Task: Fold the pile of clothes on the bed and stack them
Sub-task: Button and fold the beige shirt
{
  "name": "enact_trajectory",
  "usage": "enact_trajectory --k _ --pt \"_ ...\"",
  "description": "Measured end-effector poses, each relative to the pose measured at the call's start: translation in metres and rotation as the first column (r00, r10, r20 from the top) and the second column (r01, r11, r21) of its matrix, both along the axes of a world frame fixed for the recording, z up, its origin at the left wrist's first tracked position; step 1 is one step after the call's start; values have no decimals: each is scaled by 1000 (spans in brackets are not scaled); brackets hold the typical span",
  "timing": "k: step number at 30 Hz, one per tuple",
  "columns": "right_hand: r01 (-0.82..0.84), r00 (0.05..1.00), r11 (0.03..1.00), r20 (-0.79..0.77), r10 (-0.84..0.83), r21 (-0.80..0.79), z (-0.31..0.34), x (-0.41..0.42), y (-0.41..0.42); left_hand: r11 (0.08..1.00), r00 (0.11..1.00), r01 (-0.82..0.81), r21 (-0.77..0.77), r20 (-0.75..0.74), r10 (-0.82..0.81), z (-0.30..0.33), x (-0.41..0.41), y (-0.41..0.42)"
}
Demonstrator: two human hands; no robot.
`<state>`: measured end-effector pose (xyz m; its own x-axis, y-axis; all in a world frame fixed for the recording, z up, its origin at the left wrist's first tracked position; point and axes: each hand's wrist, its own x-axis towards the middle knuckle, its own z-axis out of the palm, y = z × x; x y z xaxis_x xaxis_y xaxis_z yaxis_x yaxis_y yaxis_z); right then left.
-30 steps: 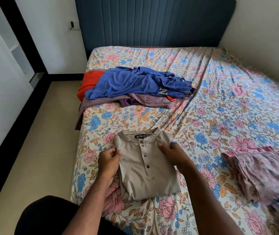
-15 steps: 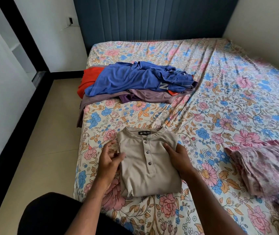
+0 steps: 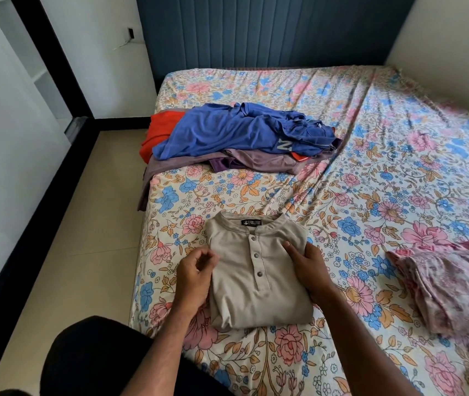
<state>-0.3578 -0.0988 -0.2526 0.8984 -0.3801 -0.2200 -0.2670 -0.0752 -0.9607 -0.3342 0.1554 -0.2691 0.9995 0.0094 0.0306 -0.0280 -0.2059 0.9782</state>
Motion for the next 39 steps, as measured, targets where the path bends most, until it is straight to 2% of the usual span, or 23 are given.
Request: enact_trajectory --k 2,3,5,6,7,8,9,11,14,16,18,21,24,28,32,36,39 --pt "-3 1000 1000 12 3 2 1 -1 0 962 973 -166 -219 -196 123 8 5 2" --pt "-7 1000 1000 14 7 -1 2 -1 1 889 929 -298 -347 -322 185 14 9 4" --pt "-6 1000 1000 9 6 -17 2 -1 1 664 812 -536 -522 -535 235 29 18 11" --pt "-2 1000 1000 7 2 -27 1 -1 1 566 773 -595 -570 -598 210 32 23 16" --pt "1 1000 999 11 0 -38 0 -1 0 507 757 -615 -604 -632 166 35 26 20" --pt "1 1000 999 17 -1 -45 1 -1 1 507 756 -610 -610 -640 138 35 29 22" --pt "0 1000 999 24 1 -52 0 -1 0 547 765 -585 -598 -632 127 35 30 21" --pt "-8 1000 999 28 10 -50 1 -2 0 682 781 -529 -505 -604 158 35 29 17" --pt "-6 1000 999 13 6 -33 2 -2 1 928 850 -336 -162 -477 225 35 28 7" --pt "-3 1000 1000 8 3 -28 3 -3 1 984 901 -134 119 -398 170 37 29 -1" --pt "-3 1000 1000 -12 3 -11 6 -4 1 975 913 12 221 -400 79 45 32 -10" --pt "-28 999 1000 -19 28 -10 13 -5 -2 979 896 84 184 -443 6 51 41 -19" --pt "-86 996 974 2 88 -209 17 -4 -10 970 922 105 218 -388 -12 55 45 -31" --pt "-95 995 879 -32 91 -467 32 -2 -41 934 970 131 333 -239 -51 61 54 -65" --pt "55 998 841 14 -56 -538 54 -4 -94 912 974 217 349 -144 -177 74 78 -126" --pt "229 973 847 90 -212 -480 75 -11 -161 874 941 335 352 -76 -330 96 111 -212" --pt "368 929 808 147 -340 -460 84 -21 -212 836 895 421 354 -13 -445 109 133 -287"
